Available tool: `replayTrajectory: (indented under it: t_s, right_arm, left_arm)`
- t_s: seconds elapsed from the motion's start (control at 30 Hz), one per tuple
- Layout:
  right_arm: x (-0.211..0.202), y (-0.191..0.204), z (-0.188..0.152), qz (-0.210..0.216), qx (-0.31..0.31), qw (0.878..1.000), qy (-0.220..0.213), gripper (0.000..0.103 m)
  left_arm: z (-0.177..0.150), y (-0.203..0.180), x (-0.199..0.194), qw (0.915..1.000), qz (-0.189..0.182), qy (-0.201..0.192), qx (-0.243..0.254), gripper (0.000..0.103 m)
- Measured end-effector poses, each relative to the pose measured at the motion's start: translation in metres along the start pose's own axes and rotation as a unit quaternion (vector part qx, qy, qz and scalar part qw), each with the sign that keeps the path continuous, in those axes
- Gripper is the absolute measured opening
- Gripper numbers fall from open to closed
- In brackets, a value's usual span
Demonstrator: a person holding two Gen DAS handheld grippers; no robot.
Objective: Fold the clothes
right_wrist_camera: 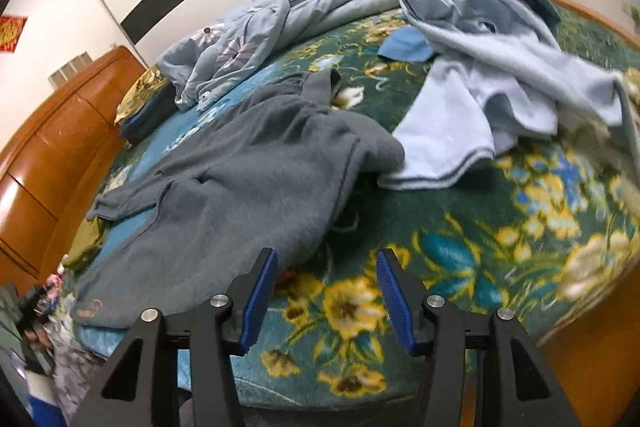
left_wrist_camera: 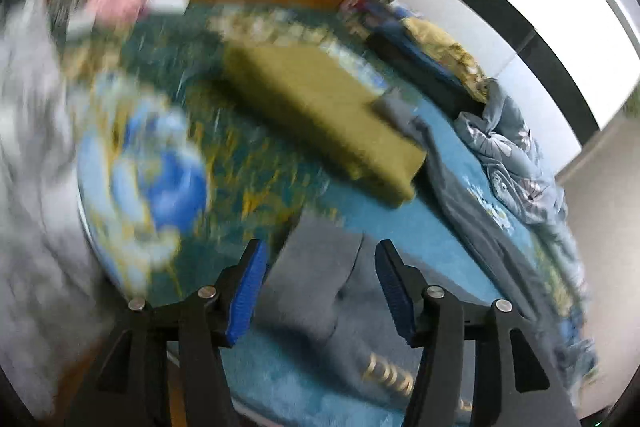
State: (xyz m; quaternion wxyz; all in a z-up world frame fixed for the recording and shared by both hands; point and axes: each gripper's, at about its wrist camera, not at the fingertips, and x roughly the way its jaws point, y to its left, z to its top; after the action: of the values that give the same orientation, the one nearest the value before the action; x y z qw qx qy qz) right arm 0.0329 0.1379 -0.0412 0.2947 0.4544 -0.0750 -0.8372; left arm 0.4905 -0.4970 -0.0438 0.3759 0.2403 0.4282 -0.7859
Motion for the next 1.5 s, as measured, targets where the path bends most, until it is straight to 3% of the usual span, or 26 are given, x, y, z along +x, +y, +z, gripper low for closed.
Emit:
replayTrajectory:
  t_s: [0.07, 0.17, 0.27, 0.57, 0.93, 0.97, 1.0, 1.03, 1.07, 1.1, 1.17, 1.33, 1.5]
  right_arm:
    - [0.004, -0.003, -0.003, 0.007, 0.017, 1.000, 0.003, 0.055]
    - [0.009, -0.005, -0.005, 0.020, 0.037, 0.999, 0.005, 0.055]
    - [0.014, -0.004, -0.008, 0.030, 0.047, 0.998, 0.008, 0.055]
    - [0.032, 0.006, 0.005, 0.056, 0.050, 0.997, 0.008, 0.055]
    - [0.035, 0.000, 0.029, 0.060, 0.069, 0.996, -0.010, 0.054]
    - [0.035, 0.000, 0.031, 0.061, 0.070, 0.996, -0.011, 0.050]
    - [0.035, 0.001, 0.032, 0.061, 0.068, 0.996, -0.011, 0.047]
    - [0.035, 0.001, 0.033, 0.061, 0.067, 0.996, -0.011, 0.038]
    - [0.035, 0.002, 0.034, 0.061, 0.066, 0.996, -0.011, 0.025]
    - [0.034, 0.002, 0.035, 0.062, 0.065, 0.996, -0.010, 0.020]
    - [0.033, 0.000, 0.036, 0.069, 0.066, 0.995, -0.007, 0.009]
    - [0.020, -0.006, 0.043, 0.121, 0.078, 0.989, -0.012, 0.007]
    - [0.006, 0.003, 0.073, 0.168, 0.086, 0.982, -0.030, 0.007]
  left_arm:
    - [-0.013, 0.009, 0.012, 0.9993, -0.010, 0.026, -0.025, 0.058]
    - [-0.028, 0.013, 0.020, 0.9985, -0.016, 0.035, -0.039, 0.058]
    - [-0.038, 0.013, 0.020, 0.9986, -0.020, 0.025, -0.042, 0.058]
    - [-0.053, 0.022, 0.014, 0.9962, -0.030, 0.043, -0.070, 0.058]
    - [-0.054, 0.011, 0.019, 0.9975, -0.040, 0.040, -0.043, 0.057]
    - [-0.055, 0.011, 0.019, 0.9972, -0.046, 0.040, -0.043, 0.054]
    - [-0.055, 0.011, 0.019, 0.9968, -0.053, 0.040, -0.044, 0.043]
    - [-0.055, 0.011, 0.020, 0.9965, -0.059, 0.040, -0.045, 0.030]
    - [-0.056, 0.011, 0.021, 0.9963, -0.058, 0.042, -0.046, 0.023]
    - [-0.056, 0.011, 0.023, 0.9962, -0.057, 0.045, -0.047, 0.010]
    - [-0.055, 0.010, 0.021, 0.9954, -0.071, 0.040, -0.051, 0.009]
    - [-0.033, 0.001, 0.006, 0.9899, -0.127, 0.028, -0.057, 0.008]
    - [0.014, -0.028, -0.002, 0.9852, -0.162, 0.027, -0.050, 0.008]
